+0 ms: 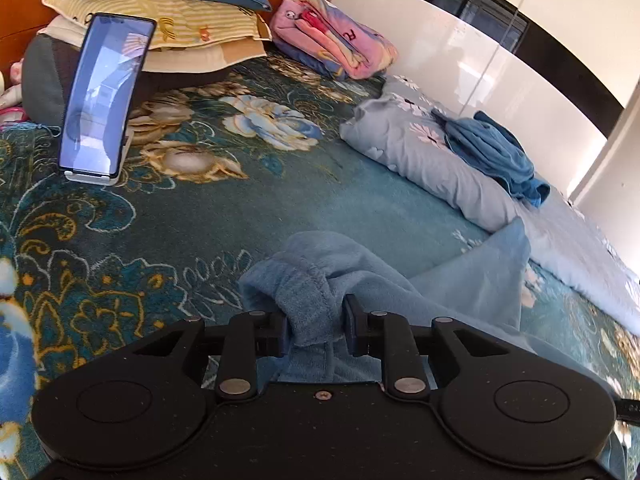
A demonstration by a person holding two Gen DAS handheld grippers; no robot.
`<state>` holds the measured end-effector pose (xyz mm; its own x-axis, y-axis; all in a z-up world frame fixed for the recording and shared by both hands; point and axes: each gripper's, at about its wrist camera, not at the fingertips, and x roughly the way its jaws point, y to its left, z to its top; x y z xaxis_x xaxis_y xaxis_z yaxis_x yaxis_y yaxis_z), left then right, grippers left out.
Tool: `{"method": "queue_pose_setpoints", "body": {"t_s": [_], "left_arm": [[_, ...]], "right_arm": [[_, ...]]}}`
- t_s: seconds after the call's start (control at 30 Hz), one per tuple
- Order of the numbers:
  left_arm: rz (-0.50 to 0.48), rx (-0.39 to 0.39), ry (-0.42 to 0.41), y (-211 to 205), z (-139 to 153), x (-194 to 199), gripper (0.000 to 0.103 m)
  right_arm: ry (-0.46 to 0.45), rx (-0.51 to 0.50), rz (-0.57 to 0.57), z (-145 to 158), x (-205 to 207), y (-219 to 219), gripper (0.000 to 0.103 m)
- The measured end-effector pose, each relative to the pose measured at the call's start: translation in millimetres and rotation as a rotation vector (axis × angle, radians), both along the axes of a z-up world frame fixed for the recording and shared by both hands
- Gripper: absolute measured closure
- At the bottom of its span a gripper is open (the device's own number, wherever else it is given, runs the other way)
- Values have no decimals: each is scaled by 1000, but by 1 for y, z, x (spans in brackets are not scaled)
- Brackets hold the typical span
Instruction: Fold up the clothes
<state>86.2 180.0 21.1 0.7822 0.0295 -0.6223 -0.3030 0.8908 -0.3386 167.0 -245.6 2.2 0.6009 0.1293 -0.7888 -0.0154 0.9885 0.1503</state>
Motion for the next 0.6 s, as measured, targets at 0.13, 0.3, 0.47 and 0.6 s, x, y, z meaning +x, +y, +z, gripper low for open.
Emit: {"method": "queue_pose_setpoints", "body": {"t_s": [0.13,0.3,0.47,0.6], "left_arm": [[-33,8,26,1,-3,-1,61],[-19,-81,65,10,-6,-13,57],[-45,-79,78,7,-10,-22,51],[-66,-79,90,-4,-13,-24,50]], "right_arm": [[-13,12,19,0,-16,-6,66],[-127,63,64,24,-68,-35,39],[-194,-1,27,28,-116,-65,26],[-197,0,3,36,-110,-65,26]]}}
